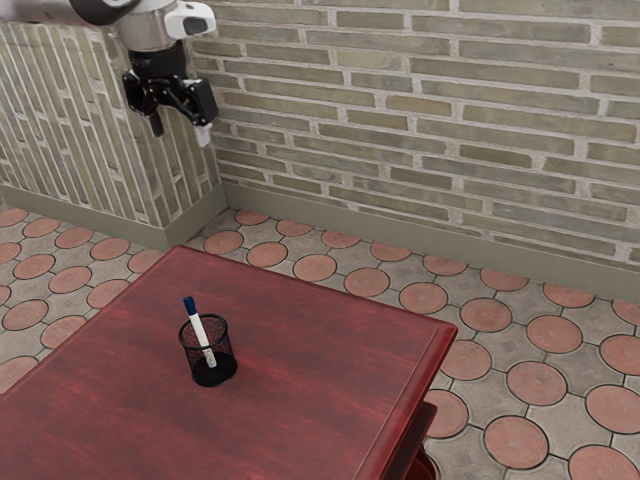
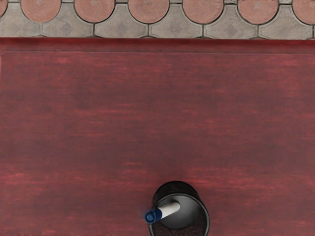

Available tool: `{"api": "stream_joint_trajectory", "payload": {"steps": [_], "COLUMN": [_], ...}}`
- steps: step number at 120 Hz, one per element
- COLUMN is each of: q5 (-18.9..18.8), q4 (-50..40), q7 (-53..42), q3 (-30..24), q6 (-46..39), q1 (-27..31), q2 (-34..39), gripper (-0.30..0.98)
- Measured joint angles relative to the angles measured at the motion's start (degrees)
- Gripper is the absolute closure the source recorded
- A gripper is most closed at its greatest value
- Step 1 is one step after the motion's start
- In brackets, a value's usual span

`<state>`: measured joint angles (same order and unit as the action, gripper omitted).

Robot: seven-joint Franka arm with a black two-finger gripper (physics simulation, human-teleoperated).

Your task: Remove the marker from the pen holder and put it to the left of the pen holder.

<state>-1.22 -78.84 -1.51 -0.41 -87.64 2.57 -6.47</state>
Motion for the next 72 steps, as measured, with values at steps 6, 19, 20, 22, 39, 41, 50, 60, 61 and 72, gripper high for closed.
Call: {"api": "stream_joint_trajectory", "payload": {"steps": [6, 19, 20, 22, 39, 41, 50, 60, 61, 72], "q5": [-0.21, -0.52, -0.44, 0.27, 1.13, 0.84, -0.01, -0.27, -0.26, 0.31], "q4": [0.62, 0.98, 0.97, 0.96, 3.44, 3.61, 2.72, 0.16, -0.24, -3.51], "q7": [-0.49, -1.44, -1.51, -1.67, -3.25, -3.46, -4.30, -5.08, -5.15, -5.90], "q3": [-0.01, -0.13, -0.11, -0.10, -0.29, -0.26, -0.16, -0.14, -0.14, -0.19], "q6": [0.44, 1.07, 1.10, 1.12, -3.40, -4.18, -8.10, -11.68, -11.95, -13.26], "q1": [1.22, 1.35, 1.28, 1.41, 1.02, 0.85, 1.09, 1.80, 1.83, 2.15], "q2": [-0.36, -0.64, -0.64, -0.67, -9.03, -10.51, -15.81, -19.59, -19.87, -21.67], "gripper": [0.00, 0.00, 0.00, 0.00, 0.00, 0.00, 0.00, 0.00, 0.00, 0.00]}}
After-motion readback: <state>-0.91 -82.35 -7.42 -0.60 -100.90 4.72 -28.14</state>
